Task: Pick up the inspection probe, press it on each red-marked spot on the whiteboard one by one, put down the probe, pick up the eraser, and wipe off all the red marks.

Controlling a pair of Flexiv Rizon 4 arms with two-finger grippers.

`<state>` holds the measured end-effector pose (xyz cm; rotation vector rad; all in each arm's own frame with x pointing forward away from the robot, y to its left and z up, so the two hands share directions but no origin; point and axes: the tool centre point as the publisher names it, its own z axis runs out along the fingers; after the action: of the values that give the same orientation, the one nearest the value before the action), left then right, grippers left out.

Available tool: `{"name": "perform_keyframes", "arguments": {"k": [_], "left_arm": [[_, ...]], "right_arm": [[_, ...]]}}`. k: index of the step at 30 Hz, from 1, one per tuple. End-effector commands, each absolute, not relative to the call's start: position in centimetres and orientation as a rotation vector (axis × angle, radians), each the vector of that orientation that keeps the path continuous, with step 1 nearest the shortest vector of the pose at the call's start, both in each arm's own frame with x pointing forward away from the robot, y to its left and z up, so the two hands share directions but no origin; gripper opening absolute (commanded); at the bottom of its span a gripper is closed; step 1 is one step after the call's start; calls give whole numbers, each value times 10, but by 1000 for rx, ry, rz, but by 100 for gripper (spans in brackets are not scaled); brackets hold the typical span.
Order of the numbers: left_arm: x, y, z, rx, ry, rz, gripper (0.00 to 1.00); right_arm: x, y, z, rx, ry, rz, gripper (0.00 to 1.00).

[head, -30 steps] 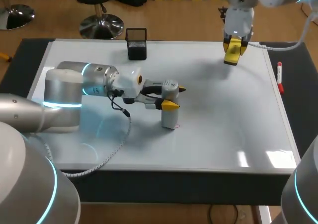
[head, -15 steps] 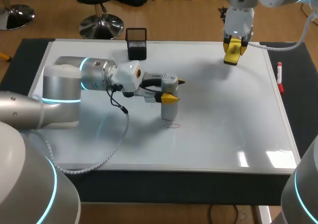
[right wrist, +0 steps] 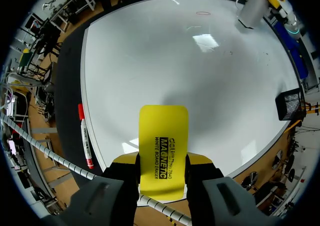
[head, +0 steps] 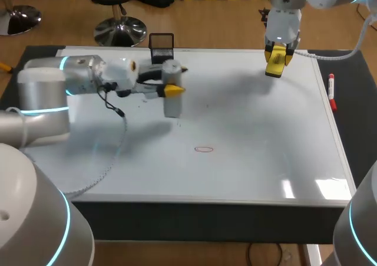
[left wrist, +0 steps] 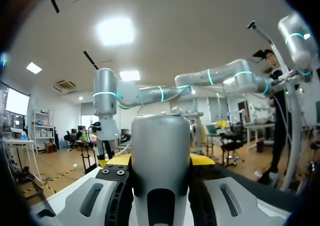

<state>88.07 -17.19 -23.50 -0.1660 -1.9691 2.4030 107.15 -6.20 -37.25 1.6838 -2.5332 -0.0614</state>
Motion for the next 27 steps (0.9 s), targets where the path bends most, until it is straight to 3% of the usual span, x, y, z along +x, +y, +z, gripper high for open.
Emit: {"name": "perform_keyframes", "arguments": {"k": [1,15,27], "left_arm": [[896,-141,-233,-139,-2000,2423,0],[979,-71,-238,-34,-2055,2504,0],[1005,-46,-242,29,-2044,2557,0]], "right_arm": [[1072,-63,-371,1685,-2531,-56,0],[1072,-63,-371,1685,-2531,-56,0],[1072,-63,-371,1685,-2531,-56,0]]}}
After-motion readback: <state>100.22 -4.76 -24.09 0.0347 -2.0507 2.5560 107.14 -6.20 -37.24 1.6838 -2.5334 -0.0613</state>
